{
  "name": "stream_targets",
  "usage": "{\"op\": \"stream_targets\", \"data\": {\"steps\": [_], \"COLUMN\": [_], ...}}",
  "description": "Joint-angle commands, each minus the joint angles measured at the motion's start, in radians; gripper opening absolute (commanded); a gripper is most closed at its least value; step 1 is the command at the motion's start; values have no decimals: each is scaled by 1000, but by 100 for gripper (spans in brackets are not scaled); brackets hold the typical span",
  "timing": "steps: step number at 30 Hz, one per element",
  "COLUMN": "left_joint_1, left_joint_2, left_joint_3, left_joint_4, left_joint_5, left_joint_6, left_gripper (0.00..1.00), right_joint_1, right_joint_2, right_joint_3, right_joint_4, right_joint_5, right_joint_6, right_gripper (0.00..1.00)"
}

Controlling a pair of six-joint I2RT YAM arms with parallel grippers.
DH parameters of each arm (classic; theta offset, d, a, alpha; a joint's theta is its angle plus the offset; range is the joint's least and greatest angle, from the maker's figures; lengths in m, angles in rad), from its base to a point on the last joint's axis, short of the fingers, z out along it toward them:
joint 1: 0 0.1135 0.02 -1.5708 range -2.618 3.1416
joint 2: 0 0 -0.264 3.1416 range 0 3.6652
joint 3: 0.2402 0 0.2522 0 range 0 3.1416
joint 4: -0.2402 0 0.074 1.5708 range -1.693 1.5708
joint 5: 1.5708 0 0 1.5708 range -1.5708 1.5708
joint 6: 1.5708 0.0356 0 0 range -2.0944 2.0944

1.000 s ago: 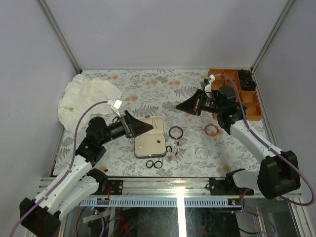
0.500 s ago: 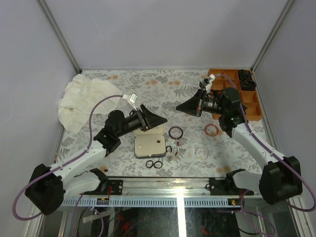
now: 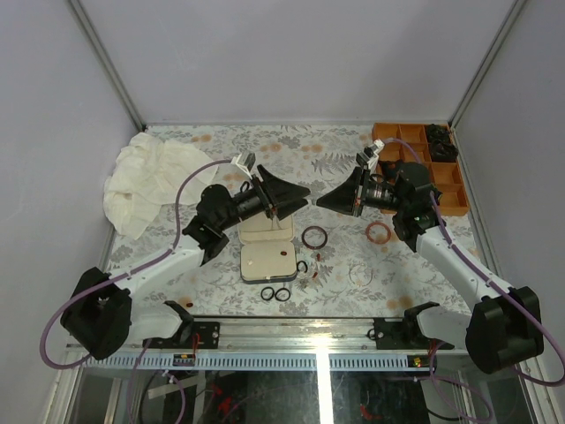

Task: Organize the mixed jewelry
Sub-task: Place the jewelry in the jewelry box.

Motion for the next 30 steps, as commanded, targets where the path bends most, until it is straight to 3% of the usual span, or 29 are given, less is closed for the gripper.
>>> {"op": "stream_targets", "data": {"steps": [1,6,10,19,30], "left_joint_1": [-18,-29,-29,-32,-36], "left_joint_2": [30,51,67,71,74], "left_joint_3": [11,-1,-15,-15,-11], "left_joint_4": [146,172,223,190,153], "left_joint_5": [54,66,74,79,78], "left_joint_6": [-113,-150,-184,-179,-169], "left_gripper": [68,65,55,51,39], "right_joint_1": [2,2,3,3,10], "right_joint_2": [-30,-18,-12,-7,-7], "right_joint_3": [8,6,0,-3,-5], "right_joint_4": [19,36,36,38,41], "right_joint_5": [-47,-46,-46,-44,-47], "right_joint_6": [-8,-6,-11,-14,-13], "right_gripper": [0,0,0,0,0]}}
